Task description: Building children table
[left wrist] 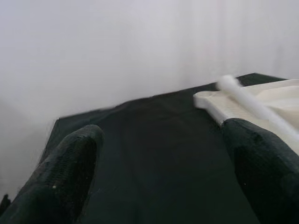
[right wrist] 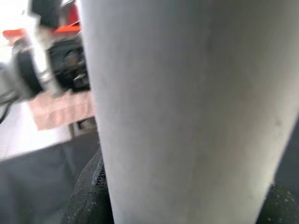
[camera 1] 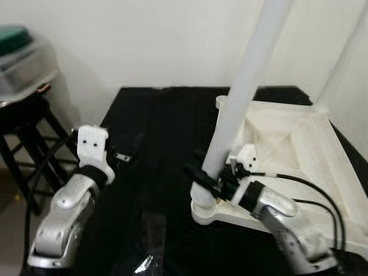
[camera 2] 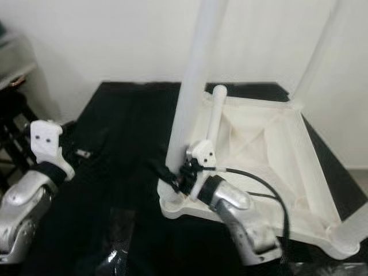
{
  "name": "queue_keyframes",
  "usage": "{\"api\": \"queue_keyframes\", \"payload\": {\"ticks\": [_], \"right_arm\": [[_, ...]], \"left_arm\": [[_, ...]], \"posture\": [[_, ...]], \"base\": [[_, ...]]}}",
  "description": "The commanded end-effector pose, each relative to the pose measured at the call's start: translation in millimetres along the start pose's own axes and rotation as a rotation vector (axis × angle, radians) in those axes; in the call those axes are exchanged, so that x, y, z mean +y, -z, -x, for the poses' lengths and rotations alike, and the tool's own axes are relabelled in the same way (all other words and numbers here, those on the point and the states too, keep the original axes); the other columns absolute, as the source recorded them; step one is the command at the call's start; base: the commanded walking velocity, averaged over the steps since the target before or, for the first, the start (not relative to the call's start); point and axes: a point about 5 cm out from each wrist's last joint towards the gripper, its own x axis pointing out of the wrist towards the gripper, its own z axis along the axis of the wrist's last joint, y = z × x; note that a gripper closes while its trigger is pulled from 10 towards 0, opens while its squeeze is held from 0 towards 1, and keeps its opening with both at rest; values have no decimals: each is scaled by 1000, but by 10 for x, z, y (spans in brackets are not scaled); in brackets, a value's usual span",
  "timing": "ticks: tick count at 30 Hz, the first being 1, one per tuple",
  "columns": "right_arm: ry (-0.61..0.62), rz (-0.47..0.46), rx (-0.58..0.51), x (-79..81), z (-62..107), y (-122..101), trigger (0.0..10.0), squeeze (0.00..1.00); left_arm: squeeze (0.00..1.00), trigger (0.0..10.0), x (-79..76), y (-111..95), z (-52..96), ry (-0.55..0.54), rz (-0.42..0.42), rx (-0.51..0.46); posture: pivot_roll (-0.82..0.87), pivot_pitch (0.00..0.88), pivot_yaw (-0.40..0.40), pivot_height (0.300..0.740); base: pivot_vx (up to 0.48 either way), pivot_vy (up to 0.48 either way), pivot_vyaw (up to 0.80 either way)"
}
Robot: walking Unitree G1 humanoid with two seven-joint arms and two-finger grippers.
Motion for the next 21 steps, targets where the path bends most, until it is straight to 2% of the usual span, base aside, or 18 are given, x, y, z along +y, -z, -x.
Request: {"api": "queue_keyframes", "payload": {"ticks": [1, 4, 8, 9, 11, 15, 17, 19, 21], "right_arm": [[-68, 18, -14, 47, -38, -76, 10000, 0], [-81, 78, 18, -53, -49, -151, 10000, 0], [-82, 92, 9, -100, -82, -205, 10000, 0], [-74, 142, 1, -150, -140, -259, 10000, 0], [-123, 177, -28, -139, -238, -344, 10000, 0], [-214, 152, -45, -86, -343, -404, 10000, 0], [-242, 151, -34, -85, -348, -399, 10000, 0], [-250, 119, -32, -114, -356, -400, 10000, 0], [-308, 139, 26, -96, -340, -365, 10000, 0]], "left_arm": [[0, 10000, 52, -21, 39, -36, -29, 1], [0, 10000, 62, -85, 75, -59, -55, -13], [0, 10000, 61, -112, 103, -61, -54, -19], [0, 10000, 57, -121, 138, -64, -74, -8], [0, 10000, 62, -141, 197, -103, -68, -11], [0, 10000, 43, -155, 271, -101, -2, -5], [0, 10000, 25, -160, 301, -81, -19, 3], [0, 10000, 2, -153, 334, -65, -20, 11], [0, 10000, -34, -147, 366, -44, -24, 15]], "posture": [[-69, 61, 8, 740], [-64, 78, 1, 740], [-59, 91, -6, 740], [-52, 105, -13, 740], [-46, 118, -22, 740], [-36, 140, -31, 740], [-34, 150, -37, 740], [-32, 154, -39, 740], [-28, 161, -44, 740]], "base": [[0, 0, 0], [0, 0, 0], [0, 0, 0], [0, -439, 800], [0, -439, 800], [0, 0, 800], [0, 0, 800], [0, 0, 0], [0, 0, 0]]}}
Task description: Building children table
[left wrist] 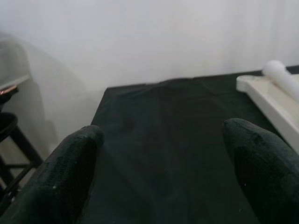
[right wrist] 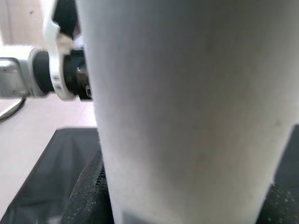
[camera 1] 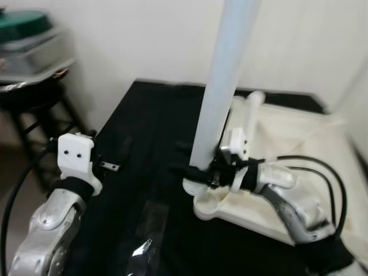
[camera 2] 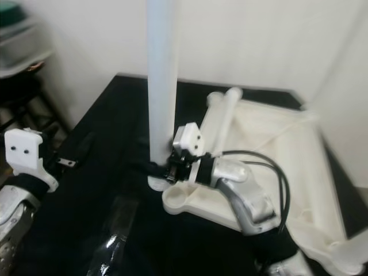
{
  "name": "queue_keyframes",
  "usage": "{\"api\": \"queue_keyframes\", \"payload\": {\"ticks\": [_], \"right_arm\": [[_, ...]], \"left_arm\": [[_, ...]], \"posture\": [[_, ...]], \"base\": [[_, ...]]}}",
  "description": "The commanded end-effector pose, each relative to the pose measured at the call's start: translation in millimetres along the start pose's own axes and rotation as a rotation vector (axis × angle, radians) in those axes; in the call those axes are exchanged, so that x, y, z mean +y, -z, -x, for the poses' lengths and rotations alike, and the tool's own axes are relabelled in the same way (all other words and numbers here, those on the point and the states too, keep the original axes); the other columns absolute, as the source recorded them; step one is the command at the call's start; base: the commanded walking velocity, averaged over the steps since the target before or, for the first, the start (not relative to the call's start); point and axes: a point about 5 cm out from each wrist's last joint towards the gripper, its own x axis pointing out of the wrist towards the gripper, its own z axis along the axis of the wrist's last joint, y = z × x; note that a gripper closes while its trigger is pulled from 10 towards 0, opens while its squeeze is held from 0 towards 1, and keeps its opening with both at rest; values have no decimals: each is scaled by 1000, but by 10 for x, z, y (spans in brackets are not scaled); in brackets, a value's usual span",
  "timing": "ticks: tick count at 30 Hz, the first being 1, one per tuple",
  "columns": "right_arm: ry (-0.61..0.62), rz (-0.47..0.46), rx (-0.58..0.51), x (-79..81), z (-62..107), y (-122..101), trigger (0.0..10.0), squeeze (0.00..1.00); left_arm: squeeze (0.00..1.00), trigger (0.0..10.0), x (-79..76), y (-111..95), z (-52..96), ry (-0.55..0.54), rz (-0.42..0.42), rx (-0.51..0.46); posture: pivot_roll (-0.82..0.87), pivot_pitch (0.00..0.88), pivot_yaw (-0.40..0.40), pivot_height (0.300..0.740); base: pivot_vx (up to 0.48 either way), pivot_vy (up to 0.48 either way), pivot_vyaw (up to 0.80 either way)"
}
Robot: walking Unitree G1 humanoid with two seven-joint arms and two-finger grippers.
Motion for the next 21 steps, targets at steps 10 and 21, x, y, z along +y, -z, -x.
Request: {"api": "queue_keyframes", "payload": {"ticks": [10, 21], "right_arm": [[-97, -20, 30, -26, -62, 76, 10000, 0], [-288, -108, 50, -117, 228, 56, 10000, 0]], "left_arm": [[0, 10000, -68, -8, 72, 57, -13, 24], [0, 10000, -125, -46, 160, 150, -36, 36]], "posture": [[-24, 174, -38, 740], [-1, 206, -31, 740]], "base": [[0, 0, 0], [0, 0, 0]]}}
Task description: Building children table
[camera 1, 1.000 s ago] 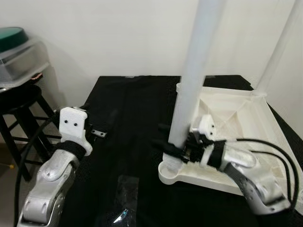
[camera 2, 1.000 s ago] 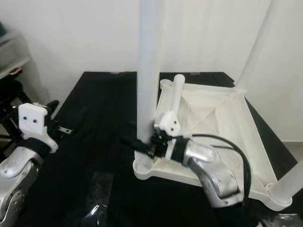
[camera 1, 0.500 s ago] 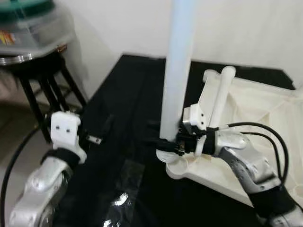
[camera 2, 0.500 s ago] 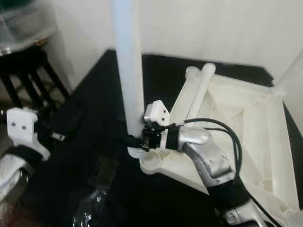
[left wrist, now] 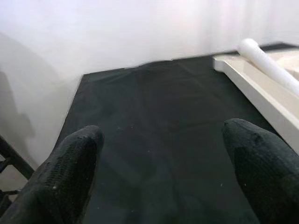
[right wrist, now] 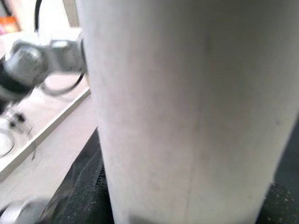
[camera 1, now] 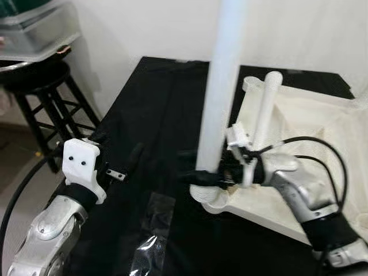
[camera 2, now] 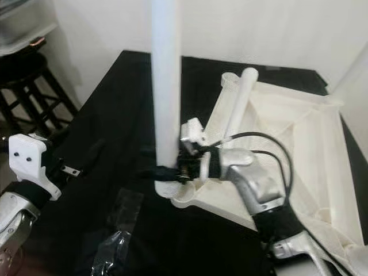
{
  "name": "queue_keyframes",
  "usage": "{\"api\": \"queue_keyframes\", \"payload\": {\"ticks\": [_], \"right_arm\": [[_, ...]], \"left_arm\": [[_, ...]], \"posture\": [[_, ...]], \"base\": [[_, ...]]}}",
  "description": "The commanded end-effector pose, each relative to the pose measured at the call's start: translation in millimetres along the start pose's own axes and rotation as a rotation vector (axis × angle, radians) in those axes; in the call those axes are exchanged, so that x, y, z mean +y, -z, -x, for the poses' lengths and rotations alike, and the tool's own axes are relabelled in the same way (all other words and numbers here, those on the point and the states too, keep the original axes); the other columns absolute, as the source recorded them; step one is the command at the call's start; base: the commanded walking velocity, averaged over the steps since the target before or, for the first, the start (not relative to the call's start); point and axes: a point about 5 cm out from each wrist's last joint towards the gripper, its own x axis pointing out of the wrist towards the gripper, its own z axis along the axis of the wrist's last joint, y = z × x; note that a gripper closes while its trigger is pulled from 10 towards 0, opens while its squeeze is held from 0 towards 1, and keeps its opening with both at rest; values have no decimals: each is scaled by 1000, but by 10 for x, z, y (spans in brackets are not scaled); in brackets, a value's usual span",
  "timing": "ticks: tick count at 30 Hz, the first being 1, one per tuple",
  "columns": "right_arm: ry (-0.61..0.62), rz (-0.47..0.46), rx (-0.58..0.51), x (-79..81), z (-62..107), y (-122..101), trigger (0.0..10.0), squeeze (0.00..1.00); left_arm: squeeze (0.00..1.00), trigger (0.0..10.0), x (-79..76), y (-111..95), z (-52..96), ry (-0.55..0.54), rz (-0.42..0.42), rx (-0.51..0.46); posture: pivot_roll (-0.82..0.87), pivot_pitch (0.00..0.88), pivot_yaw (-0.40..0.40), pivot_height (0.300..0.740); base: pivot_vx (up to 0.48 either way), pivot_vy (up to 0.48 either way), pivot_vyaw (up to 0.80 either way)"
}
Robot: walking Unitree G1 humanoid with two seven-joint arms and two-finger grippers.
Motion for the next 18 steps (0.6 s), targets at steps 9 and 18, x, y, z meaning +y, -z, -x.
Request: {"api": "queue_keyframes", "payload": {"ticks": [9, 18], "right_arm": [[-54, 54, 79, -116, 130, -13, 10000, 0], [-110, 25, 112, -131, 112, 69, 10000, 0]], "left_arm": [[0, 10000, -268, -37, 153, 341, -31, 50], [0, 10000, -246, -68, 212, 352, -17, 53]], "posture": [[11, 256, -10, 740], [24, 282, -12, 740]], "base": [[0, 0, 0], [0, 0, 0]]}}
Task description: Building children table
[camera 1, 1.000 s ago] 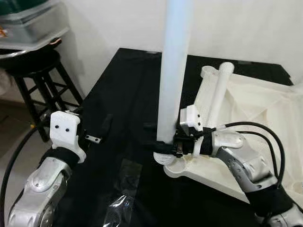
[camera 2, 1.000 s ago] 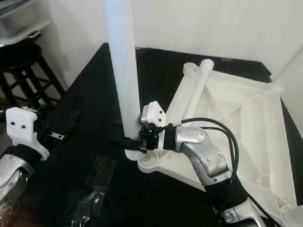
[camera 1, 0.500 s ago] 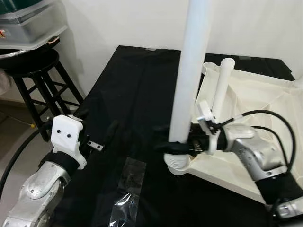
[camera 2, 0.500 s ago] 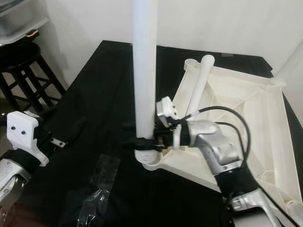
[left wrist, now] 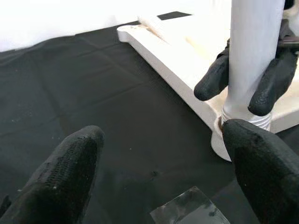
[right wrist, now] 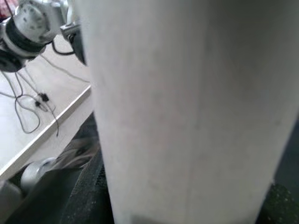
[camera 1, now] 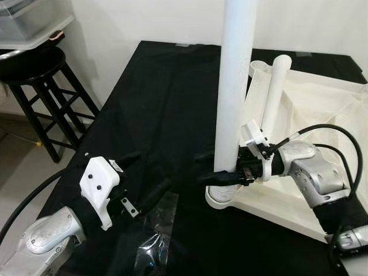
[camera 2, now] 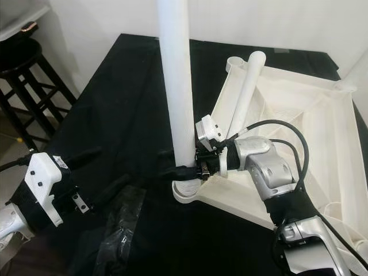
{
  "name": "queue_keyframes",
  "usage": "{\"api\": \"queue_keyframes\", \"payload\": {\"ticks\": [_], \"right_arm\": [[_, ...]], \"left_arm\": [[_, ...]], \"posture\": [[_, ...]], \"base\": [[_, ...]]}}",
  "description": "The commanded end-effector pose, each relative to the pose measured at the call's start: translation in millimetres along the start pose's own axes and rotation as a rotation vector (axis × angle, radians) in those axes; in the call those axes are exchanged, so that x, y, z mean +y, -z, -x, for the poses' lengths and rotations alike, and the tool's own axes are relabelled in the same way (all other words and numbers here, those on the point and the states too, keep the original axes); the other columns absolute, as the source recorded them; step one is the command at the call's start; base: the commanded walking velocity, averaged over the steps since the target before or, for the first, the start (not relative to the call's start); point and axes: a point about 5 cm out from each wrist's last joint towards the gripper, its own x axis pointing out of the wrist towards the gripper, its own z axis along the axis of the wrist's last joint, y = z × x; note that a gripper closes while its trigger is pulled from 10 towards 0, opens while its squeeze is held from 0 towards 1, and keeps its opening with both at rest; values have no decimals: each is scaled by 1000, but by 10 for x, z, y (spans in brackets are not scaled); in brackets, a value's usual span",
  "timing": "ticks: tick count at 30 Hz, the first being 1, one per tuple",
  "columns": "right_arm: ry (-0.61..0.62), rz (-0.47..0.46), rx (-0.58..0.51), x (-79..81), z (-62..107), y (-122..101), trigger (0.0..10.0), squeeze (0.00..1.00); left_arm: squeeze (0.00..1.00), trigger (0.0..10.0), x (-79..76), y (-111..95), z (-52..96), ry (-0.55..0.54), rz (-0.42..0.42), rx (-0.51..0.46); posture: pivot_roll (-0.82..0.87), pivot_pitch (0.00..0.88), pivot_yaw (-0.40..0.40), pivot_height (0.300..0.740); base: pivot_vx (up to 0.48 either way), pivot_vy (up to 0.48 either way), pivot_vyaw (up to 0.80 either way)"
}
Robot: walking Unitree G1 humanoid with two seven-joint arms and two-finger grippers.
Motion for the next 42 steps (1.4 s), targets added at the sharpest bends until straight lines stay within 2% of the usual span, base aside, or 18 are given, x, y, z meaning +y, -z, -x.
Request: {"api": "queue_keyframes", "payload": {"ticks": [1, 4, 8, 13, 15, 16, 17, 19, 20, 22, 23, 25, 27, 28, 31, 32, 37, 42], "right_arm": [[-14, -13, 19, 5, 6, 59, 10000, 0], [-23, -9, 27, -38, 11, 53, 10000, 0], [4, 25, -5, -113, 13, -74, 10000, 0], [-2, 50, -38, -94, 48, -211, 10000, 0], [-7, 68, -45, -58, 88, -276, 10000, 0], [-9, 75, -46, -38, 103, -300, 10000, 0], [-9, 75, -46, -38, 103, -300, 10000, 0], [-6, 87, -46, -27, 111, -319, 10000, 0], [-6, 87, -46, -27, 111, -319, 10000, 0], [5, 105, -58, -19, 113, -361, 10000, 0], [5, 105, -58, -19, 113, -361, 10000, 0], [11, 117, -69, -14, 105, -396, 10000, 0], [11, 117, -69, -14, 105, -396, 10000, 0], [18, 123, -74, -13, 100, -408, 10000, 0], [27, 128, -76, -10, 98, -415, 10000, 0], [61, 141, -91, 7, 125, -451, 10000, 0], [94, 155, -108, 10, 153, -498, 10000, 0], [152, 192, -139, 17, 219, -624, 10000, 0]], "left_arm": [[0, 10000, -14, 1, 46, 12, -2, 21], [0, 10000, 22, 4, 35, 17, 0, 23], [0, 10000, 74, 37, -33, 7, -11, 25], [0, 10000, 64, 27, -72, 5, -21, 22], [0, 10000, -40, 22, -155, 43, 1, 26], [0, 10000, -169, 24, -225, 104, 23, 28], [0, 10000, -169, 24, -225, 104, 23, 28], [0, 10000, -384, 89, -356, 211, 26, 82], [0, 10000, -384, 89, -356, 211, 26, 82], [0, 10000, -652, 261, -522, 371, -36, 194], [0, 10000, -652, 261, -522, 371, -36, 194], [0, 10000, -830, 376, -642, 468, -81, 245], [0, 10000, -830, 376, -642, 468, -81, 245], [0, 10000, -900, 421, -701, 496, -75, 259], [0, 10000, -954, 460, -739, 523, -64, 274], [0, 10000, -998, 580, -788, 554, -55, 345], [0, 10000, -1013, 644, -801, 571, -47, 395], [0, 10000, -1113, 818, -869, 634, -65, 471]], "posture": [[24, 282, -12, 740], [22, 285, -10, 740], [11, 260, -8, 740], [-7, 242, -15, 740], [-17, 223, -17, 740], [-28, 216, -15, 740], [-28, 216, -15, 740], [-40, 205, -9, 740], [-40, 205, -9, 740], [-46, 197, 3, 740], [-46, 197, 3, 740], [-54, 198, 14, 740], [-54, 198, 14, 740], [-66, 195, 27, 740], [-72, 193, 36, 740], [-67, 191, 42, 740], [-68, 193, 50, 740], [-76, 192, 61, 740]], "base": [[0, 0, 0], [0, 0, 0], [0, 0, 0], [0, 0, 0], [0, 0, 0], [0, 0, 0], [0, 0, 0], [0, 0, 0], [0, 0, 0], [0, 0, 0], [0, 0, 0], [0, 0, 0], [0, 0, 0], [0, 0, 0], [0, 0, 0], [0, 0, 0], [0, 0, 0], [0, 0, 0]]}}
